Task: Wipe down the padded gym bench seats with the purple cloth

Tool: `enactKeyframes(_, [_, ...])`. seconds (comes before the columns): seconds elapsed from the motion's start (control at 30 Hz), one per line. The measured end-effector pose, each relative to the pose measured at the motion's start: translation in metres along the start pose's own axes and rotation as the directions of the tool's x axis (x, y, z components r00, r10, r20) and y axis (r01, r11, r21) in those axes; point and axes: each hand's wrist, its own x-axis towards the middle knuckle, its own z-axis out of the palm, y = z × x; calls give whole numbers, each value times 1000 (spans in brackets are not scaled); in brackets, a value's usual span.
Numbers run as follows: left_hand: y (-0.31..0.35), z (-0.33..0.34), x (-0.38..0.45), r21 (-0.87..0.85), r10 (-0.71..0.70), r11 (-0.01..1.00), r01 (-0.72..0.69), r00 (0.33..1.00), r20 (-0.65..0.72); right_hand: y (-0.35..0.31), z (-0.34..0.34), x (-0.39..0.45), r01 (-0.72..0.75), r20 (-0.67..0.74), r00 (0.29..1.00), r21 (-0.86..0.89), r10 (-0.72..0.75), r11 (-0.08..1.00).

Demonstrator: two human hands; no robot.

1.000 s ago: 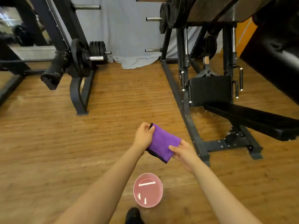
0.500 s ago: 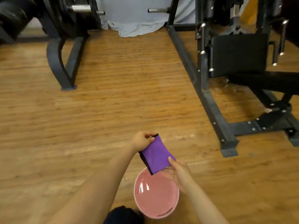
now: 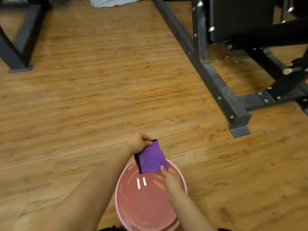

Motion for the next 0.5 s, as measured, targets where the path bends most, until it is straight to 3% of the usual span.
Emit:
enactKeyframes(0.17, [-13,12,-5,-93,-101,990,108,992,72,5,-4,3,27,-21,999,-58,-28,998])
enactKeyframes(0.3, [-18,13,-3,-287,-163,943,168,986,41,6,-6,7,25,-19,999,-112,-27,993])
enactKeyframes(0.5, [-7,3,-13,-105,-124,987,124,992,5,2,-6,-5,97,-83,986,-408,-142,908])
